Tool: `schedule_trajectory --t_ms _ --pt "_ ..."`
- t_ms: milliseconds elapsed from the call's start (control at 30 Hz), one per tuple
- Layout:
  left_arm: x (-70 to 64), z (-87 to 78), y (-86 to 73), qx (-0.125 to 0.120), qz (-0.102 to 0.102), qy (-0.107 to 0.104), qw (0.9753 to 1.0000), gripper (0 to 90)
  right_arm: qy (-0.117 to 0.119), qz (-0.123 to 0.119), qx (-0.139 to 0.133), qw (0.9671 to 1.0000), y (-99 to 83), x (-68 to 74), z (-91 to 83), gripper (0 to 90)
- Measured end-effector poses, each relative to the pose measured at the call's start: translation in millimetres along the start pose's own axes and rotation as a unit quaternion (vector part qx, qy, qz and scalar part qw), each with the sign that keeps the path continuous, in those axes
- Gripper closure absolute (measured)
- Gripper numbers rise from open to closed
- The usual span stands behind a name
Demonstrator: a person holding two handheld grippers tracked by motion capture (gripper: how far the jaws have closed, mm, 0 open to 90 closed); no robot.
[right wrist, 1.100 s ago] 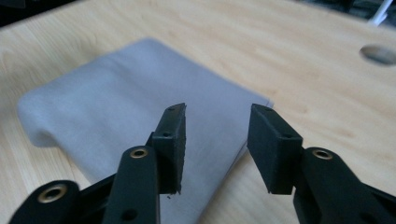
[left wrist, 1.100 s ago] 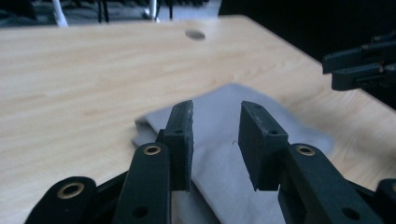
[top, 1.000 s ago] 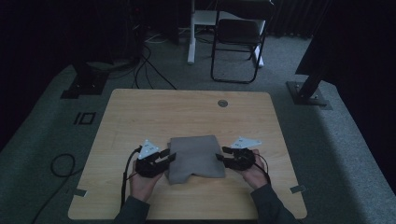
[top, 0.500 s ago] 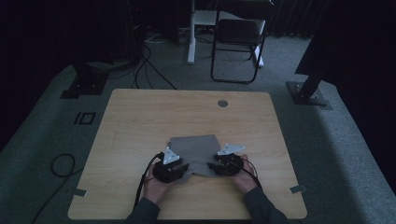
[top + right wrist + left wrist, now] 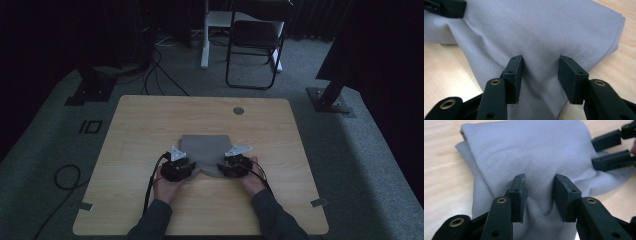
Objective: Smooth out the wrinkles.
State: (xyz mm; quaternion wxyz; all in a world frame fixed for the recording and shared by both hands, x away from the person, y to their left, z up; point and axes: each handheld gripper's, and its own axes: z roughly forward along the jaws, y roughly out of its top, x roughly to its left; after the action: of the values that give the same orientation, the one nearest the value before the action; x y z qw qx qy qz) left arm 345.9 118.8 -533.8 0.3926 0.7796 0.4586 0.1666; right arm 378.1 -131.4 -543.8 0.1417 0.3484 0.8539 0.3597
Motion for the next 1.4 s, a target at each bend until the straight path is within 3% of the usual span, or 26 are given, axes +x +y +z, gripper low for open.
schedule_trajectory --t_ms 167,267,400,467,567,700,767,800,867,900,967,1000,1267,1400 --pt "13.1 4.7 10.3 -0.007 -0.01 0.02 0.9997 61.7 -0.011 0.018 -0.002 0.9998 10.2 -10.0 10.3 55.2" --pt "18.3 -5.8 9.5 -0.02 -0.02 0.023 0.9993 61.6 -0.017 0.03 -0.017 0.9992 12.0 -11.8 2.0 55.9" --pt "20.0 -32.4 -3.5 -0.039 -0.022 0.025 0.9987 60.1 -0.015 0.032 -0.035 0.9987 7.6 -8.7 -14.2 55.7" --pt "22.7 -49.9 -21.6 -0.043 -0.032 0.018 0.9984 57.9 -0.003 0.028 -0.04 0.9988 -3.0 -2.3 -30.3 54.5" --pt "23.4 -54.1 -32.4 -0.031 -0.033 0.017 0.9988 56.1 0.001 0.026 -0.029 0.9992 -14.6 2.2 -32.7 53.7" --pt "20.9 -50.2 -37.2 -0.017 -0.033 0.01 0.9993 55.2 -0.002 0.032 -0.009 0.9995 -24.1 2.8 -25.1 53.7" --pt "15.6 -41.6 -38.9 0.003 -0.019 0.013 0.9997 54.4 -0.008 0.036 -0.001 0.9993 -25.3 2.3 -21.0 54.2" --pt "12.9 -33.5 -38.8 0.019 -0.012 0.016 0.9996 54.5 -0.014 0.035 0.005 0.9993 -24.8 1.8 -17.8 57.0" --pt "12.1 -29.0 -38.4 0.025 -0.008 0.019 0.9995 55.7 -0.019 0.033 0.005 0.9992 -24.8 2.2 -17.2 61.8" --pt "12.1 -23.7 -37.7 0.033 -0.008 0.022 0.9992 63.9 -0.028 0.031 0.004 0.9991 -24.6 1.9 -17.0 74.6" --pt "17.7 -18.1 -35.8 0.031 -0.012 0.026 0.9991 80.8 -0.038 0.036 0.006 0.9986 -25.0 -0.7 -17.9 86.0" --pt "17.7 -18.1 -35.8 0.031 -0.012 0.026 0.9991 86.8 -0.038 0.036 0.006 0.9986 -25.0 -0.7 -17.9 86.0" --pt "19.4 -8.9 -30.0 0.025 0.01 0.048 0.9985 87.8 -0.063 0.055 0.002 0.9965 -31.5 -10.5 -28.4 88.3" --pt "20.0 -4.7 -28.2 0.019 0.01 0.054 0.9983 86.7 -0.056 0.058 0.001 0.9967 -34.3 -9.6 -32.1 86.3"
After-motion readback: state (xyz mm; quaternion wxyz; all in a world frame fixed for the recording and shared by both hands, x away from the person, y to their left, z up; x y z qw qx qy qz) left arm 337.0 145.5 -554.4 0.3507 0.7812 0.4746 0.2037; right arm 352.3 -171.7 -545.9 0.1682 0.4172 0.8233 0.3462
